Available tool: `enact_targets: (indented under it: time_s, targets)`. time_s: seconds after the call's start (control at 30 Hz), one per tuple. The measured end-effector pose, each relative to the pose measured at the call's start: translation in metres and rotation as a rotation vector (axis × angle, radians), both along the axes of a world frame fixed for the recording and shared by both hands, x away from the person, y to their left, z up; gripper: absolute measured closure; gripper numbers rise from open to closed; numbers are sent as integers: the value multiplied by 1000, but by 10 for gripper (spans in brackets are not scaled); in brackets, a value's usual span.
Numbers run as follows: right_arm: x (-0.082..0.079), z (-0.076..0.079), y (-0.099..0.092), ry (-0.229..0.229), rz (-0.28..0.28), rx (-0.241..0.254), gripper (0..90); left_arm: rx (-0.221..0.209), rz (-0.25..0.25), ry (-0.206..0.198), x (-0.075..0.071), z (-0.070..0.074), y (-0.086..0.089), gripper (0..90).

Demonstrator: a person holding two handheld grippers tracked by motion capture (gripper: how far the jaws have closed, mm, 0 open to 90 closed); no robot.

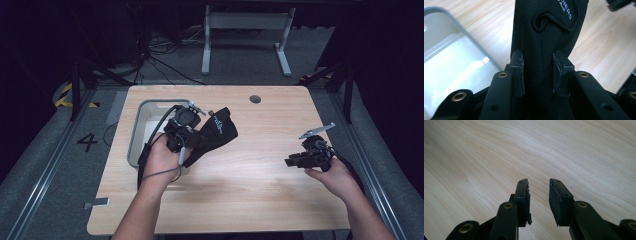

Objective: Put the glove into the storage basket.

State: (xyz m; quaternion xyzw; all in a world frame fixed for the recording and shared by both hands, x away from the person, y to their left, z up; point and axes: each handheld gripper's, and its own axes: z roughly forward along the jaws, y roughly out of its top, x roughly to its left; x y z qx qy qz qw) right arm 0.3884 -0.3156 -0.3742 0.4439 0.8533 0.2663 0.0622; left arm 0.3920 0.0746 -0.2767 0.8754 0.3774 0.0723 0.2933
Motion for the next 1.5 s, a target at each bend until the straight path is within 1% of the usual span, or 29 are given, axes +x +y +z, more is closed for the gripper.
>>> enact_targets:
  time_s: [0.07, 0.17, 0.3, 0.37, 0.4, 0.53, 0.57, 0.63, 0.67, 0.73, 0.77, 0.8, 0.87, 0.93, 0.97, 1.07, 1.13, 1.2, 1.33, 1.43, 1.47, 1.5]
  targets:
    - [0, 0, 0, -1, -1, 5, 693, 3, 36, -1, 5, 0, 7, 664]
    - [2, 1, 1, -3, 8, 5, 693, -4, 88, -11, 10, -1, 18, 665]
    - [2, 0, 3, 2, 8, 5, 693, -37, 172, -8, 21, -2, 35, 666]
    - [2, -2, 4, 4, 11, 2, 693, -45, 203, -10, 27, -3, 42, 666]
    - [2, -2, 4, 7, 9, 1, 693, -43, 215, -10, 30, -4, 45, 666]
    - [0, -1, 0, 5, -2, 5, 693, -10, 275, -1, 43, -11, 53, 668]
    - [0, -2, -1, 5, -4, 5, 693, -6, 307, 3, 46, -14, 55, 668]
    - [-1, -2, -2, 8, -8, 5, 693, -22, 349, 15, 52, -17, 59, 668]
    - [-1, -2, -2, 9, -8, 3, 693, -42, 376, 14, 55, -19, 62, 667]
    - [-3, -3, -2, 6, -9, 0, 693, -60, 417, 15, 62, -23, 67, 667]
    - [-3, -3, -2, 8, -9, 1, 693, -64, 440, 20, 65, -25, 69, 667]
    - [-3, -3, -3, 7, -8, 2, 692, -58, 455, 24, 67, -27, 71, 666]
    - [-3, -2, -3, 5, -10, 5, 691, -53, 472, 36, 72, -30, 74, 667]
    - [-3, -3, -4, 9, -12, 4, 690, -48, 482, 61, 79, -36, 79, 666]
    - [-3, -3, -4, 9, -12, 4, 690, -48, 482, 61, 79, -36, 79, 666]
    - [-3, -4, -3, 12, -11, 3, 689, -38, 504, 81, 85, -42, 83, 666]
    - [-3, -5, -2, 14, -9, 2, 689, -40, 524, 95, 90, -47, 86, 666]
    - [-3, -5, -1, 15, -5, 1, 687, -38, 532, 119, 95, -53, 89, 665]
    - [-3, -5, -2, 13, -4, 4, 685, -6, 558, 151, 105, -68, 92, 665]
    - [-5, -5, -3, 14, -6, 4, 683, 6, 573, 180, 112, -78, 96, 663]
    - [-5, -5, -3, 14, -6, 4, 683, 9, 576, 198, 114, -81, 97, 663]
    - [-5, -6, -4, 16, -8, 3, 681, 1, 577, 215, 116, -84, 99, 663]
